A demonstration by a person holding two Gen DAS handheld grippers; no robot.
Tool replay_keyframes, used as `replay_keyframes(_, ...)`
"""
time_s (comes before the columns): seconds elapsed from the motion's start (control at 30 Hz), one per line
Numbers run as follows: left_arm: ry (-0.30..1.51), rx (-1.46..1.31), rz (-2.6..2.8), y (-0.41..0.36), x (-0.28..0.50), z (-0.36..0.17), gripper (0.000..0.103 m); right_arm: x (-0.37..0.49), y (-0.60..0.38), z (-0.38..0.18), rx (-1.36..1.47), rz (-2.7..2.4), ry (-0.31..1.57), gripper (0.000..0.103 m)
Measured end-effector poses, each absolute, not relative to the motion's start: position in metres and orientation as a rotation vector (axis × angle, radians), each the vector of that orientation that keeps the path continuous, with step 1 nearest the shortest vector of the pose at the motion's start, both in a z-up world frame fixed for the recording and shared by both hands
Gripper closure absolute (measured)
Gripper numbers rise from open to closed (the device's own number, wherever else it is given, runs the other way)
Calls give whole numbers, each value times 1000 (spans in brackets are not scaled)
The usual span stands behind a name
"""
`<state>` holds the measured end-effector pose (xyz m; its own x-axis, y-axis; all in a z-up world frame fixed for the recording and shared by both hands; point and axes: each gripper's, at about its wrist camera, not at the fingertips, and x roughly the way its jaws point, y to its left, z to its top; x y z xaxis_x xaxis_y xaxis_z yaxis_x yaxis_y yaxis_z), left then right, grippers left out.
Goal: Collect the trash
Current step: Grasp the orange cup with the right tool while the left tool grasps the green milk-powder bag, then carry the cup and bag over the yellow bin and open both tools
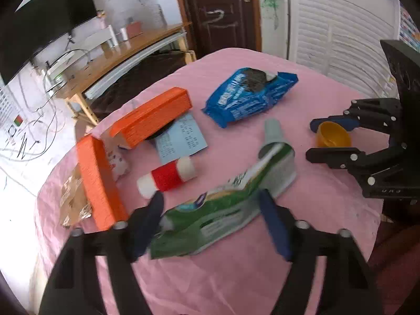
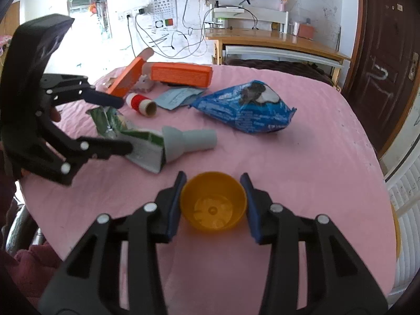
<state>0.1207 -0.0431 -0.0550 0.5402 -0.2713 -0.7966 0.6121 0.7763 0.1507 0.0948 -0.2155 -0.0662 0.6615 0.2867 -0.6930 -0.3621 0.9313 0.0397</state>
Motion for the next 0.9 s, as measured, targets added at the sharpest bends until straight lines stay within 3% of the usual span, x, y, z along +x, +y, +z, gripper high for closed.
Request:
replay_keyframes(0.13, 830, 490, -514, -40, 113, -53, 62, 97, -225, -65, -41, 397, 779, 63)
replay_keyframes(0.63, 868, 591, -606, -49, 119, -53, 66, 89, -293, -49, 63, 299, 732, 62)
replay_keyframes(0.7, 859, 583, -601, -48, 114, -53, 70, 88, -309, -47, 85, 264, 723, 62)
replay_keyframes(0.77, 854, 584, -598, -48, 109, -51, 83, 87, -326, -44, 103, 228, 710, 62)
replay_keyframes(0.83, 850, 576, -600, -46, 105, -45, 90, 88, -338, -42, 118, 205, 700, 62)
replay_keyframes(0.9, 842, 602, -595, -47, 98, -42, 93, 88, -348, -40, 131, 181, 690, 62)
